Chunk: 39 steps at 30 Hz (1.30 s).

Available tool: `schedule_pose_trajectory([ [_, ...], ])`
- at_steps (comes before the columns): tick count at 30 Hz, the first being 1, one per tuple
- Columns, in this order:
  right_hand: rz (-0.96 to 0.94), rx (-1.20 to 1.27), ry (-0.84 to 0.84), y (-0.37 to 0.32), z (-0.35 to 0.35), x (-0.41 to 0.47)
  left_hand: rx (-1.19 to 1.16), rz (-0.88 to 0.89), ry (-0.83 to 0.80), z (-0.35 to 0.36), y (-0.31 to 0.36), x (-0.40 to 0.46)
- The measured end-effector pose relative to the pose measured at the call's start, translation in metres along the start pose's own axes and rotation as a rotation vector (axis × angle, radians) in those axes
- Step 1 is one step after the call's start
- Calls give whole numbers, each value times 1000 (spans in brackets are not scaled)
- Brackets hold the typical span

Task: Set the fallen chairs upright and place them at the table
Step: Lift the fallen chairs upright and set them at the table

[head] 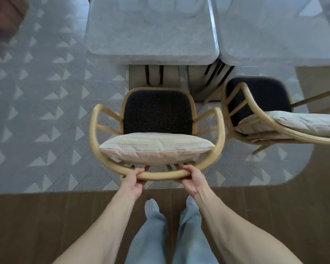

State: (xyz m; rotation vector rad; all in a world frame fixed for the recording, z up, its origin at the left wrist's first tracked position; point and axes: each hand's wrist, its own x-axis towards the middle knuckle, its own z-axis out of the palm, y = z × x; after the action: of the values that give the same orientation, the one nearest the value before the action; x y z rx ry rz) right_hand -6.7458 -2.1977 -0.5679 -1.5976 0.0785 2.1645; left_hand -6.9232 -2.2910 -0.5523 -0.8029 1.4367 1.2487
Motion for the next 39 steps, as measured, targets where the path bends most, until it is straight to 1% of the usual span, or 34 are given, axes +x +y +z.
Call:
schedule_pose_trajectory([
  [2, -13, 4, 3, -4, 15, 9, 25, 6, -14, 1, 14, 5],
  [5, -33, -2, 55, -8, 27, 18, 71, 3, -30, 5, 26, 8],
  [11, -35, 45, 97, -3, 36, 17, 114, 19, 4, 7, 36, 10],
  [20, -66, 77, 126, 9, 55, 23, 154, 94, -8, 4, 58, 21],
  [23, -71, 46, 99, 9, 59, 17, 153, 114, -19, 4, 58, 17],
  [27, -94, -102, 148, 2, 55, -1, 108, 193, -99, 5, 40, 3],
  [29, -117, -242, 187, -3, 51, -12, 207, 215, -104, 10, 18, -8],
  [31, -155, -451, 250, -9, 49, -30, 364, 224, -52, 23, -11, -23],
  [33, -211, -668, 302, -22, 45, -48, 476, 214, -21, 46, -32, -48],
  [34, -239, -720, 305, -32, 44, -57, 503, 207, -27, 60, -39, -63],
  [36, -301, -716, 271, -58, 40, -77, 523, 222, -71, 91, -46, -89],
  [39, -452, -617, 215, -109, 31, -111, 641, 390, -183, 139, -48, -126],
])
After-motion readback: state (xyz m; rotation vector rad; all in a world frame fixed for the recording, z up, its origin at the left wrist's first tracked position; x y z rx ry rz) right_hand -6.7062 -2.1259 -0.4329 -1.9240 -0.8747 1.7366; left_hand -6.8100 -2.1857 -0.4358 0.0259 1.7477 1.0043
